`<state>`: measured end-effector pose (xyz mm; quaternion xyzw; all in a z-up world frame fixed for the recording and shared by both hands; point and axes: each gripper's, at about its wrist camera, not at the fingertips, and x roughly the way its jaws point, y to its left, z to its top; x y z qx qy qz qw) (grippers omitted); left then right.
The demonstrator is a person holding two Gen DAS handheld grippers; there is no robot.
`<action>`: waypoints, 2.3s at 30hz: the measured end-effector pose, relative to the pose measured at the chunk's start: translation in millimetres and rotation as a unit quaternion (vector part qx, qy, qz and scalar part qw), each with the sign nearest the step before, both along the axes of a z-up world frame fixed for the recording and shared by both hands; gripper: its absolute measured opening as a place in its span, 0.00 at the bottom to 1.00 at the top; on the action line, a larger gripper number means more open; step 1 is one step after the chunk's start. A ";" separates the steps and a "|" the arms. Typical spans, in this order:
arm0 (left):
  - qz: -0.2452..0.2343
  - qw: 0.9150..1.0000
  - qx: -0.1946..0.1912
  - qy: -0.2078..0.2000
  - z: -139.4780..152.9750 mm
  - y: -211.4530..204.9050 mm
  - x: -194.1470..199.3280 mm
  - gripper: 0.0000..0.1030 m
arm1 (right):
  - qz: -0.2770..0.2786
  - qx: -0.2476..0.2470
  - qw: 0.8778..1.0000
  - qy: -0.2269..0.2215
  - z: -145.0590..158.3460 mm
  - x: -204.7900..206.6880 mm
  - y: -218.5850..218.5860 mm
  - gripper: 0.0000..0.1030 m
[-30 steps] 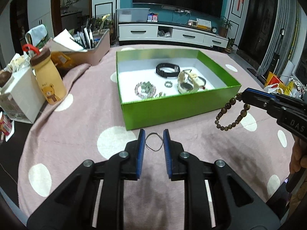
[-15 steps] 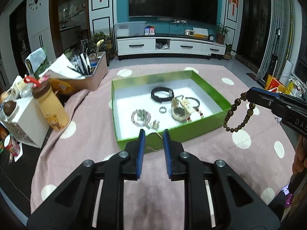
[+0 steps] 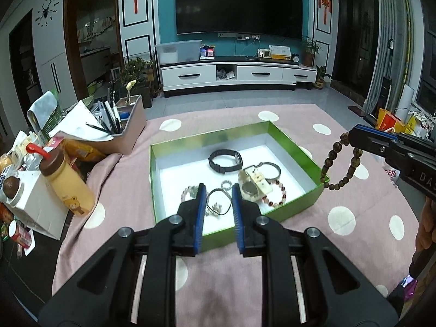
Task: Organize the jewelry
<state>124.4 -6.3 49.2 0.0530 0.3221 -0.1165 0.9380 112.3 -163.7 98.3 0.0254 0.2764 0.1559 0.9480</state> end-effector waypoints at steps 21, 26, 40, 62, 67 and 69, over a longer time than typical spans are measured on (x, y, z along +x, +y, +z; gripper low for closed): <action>0.018 0.997 0.017 0.067 -40.9 -13.7 107.1 0.18 | -0.021 -0.023 0.998 0.057 -43.1 105.8 3.9 0.10; 0.021 0.996 0.021 0.087 -54.0 -14.7 123.6 0.18 | -0.025 -0.028 0.996 0.078 -59.5 120.0 2.7 0.10; 0.031 0.992 0.031 0.116 -74.5 -17.5 140.0 0.18 | -0.032 -0.034 0.993 0.108 -78.4 139.6 2.6 0.10; 0.061 0.994 0.033 0.083 0.4 -0.3 104.3 0.95 | -0.031 -0.079 0.990 0.110 -15.2 90.9 6.3 0.94; 0.081 0.993 0.043 0.072 37.2 6.0 89.7 0.98 | -0.032 -0.103 0.988 0.112 18.8 76.3 12.5 0.99; 0.087 0.993 0.047 0.071 52.6 7.2 84.0 0.98 | -0.033 -0.114 0.987 0.107 33.7 69.6 14.5 0.99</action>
